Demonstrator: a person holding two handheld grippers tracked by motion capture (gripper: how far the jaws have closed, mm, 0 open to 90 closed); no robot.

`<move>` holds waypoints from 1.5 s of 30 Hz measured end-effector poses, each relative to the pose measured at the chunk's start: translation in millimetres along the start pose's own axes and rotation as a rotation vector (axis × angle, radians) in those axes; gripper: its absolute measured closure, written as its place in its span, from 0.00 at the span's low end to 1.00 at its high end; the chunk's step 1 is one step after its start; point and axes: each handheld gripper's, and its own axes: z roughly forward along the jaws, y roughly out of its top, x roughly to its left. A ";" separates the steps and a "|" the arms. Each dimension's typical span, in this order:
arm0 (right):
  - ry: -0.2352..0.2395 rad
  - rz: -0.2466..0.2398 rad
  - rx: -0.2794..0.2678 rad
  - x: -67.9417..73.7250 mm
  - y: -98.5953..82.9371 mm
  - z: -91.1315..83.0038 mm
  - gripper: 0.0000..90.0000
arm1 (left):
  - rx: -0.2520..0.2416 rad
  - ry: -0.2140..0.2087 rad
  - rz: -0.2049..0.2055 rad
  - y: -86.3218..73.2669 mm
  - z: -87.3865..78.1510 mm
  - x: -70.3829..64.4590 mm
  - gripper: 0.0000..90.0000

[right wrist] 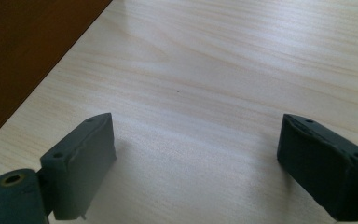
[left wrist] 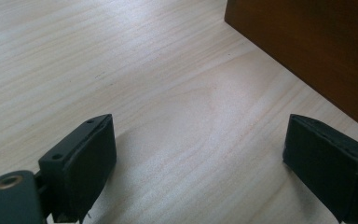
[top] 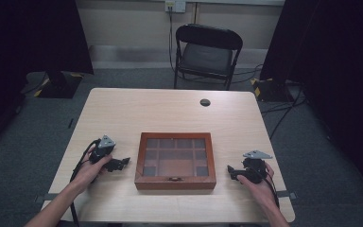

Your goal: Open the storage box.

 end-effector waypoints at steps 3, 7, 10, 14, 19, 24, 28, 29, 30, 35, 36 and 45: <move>0.004 0.001 0.016 0.2 2.7 -1.7 0.19 | -0.002 0.000 0.000 -0.1 0.2 0.0 0.10; 0.018 -0.033 0.014 6.1 9.5 -5.2 0.21 | 0.000 0.000 0.001 0.0 0.0 0.0 0.10; 0.045 -0.044 -0.004 12.3 15.3 -8.4 0.24 | -0.001 0.000 0.000 -0.1 0.1 0.0 0.10; 0.089 -0.047 -0.043 19.3 25.2 -17.9 0.28 | 0.000 0.000 0.001 0.0 0.0 0.0 0.10; 0.143 -0.048 -0.066 22.9 31.4 -26.2 0.35 | -0.002 0.001 0.000 -0.1 0.1 0.0 0.10; 0.205 -0.053 -0.086 26.6 38.2 -34.9 0.42 | -0.001 0.000 0.000 -0.1 0.1 0.0 0.10; 0.258 -0.055 -0.090 29.6 43.8 -40.5 0.48 | 0.001 0.000 0.001 0.0 -0.1 0.0 0.10; 0.273 -0.059 -0.088 31.4 45.8 -41.8 0.49 | 0.000 0.000 0.001 0.0 0.0 0.0 0.10; 0.305 -0.062 -0.079 34.1 48.5 -43.6 0.52 | 0.001 0.000 0.001 0.0 0.0 0.0 0.10; 0.375 -0.075 -0.095 42.2 53.7 -48.2 0.55 | 0.000 0.000 0.001 0.0 0.0 0.0 0.10; 0.408 -0.090 -0.109 47.4 57.0 -51.8 0.57 | 0.000 0.000 0.001 0.0 0.0 0.0 0.10; 0.504 -0.146 -0.118 71.6 70.0 -53.1 0.63 | -0.004 0.000 -0.002 -0.3 0.1 -0.2 0.10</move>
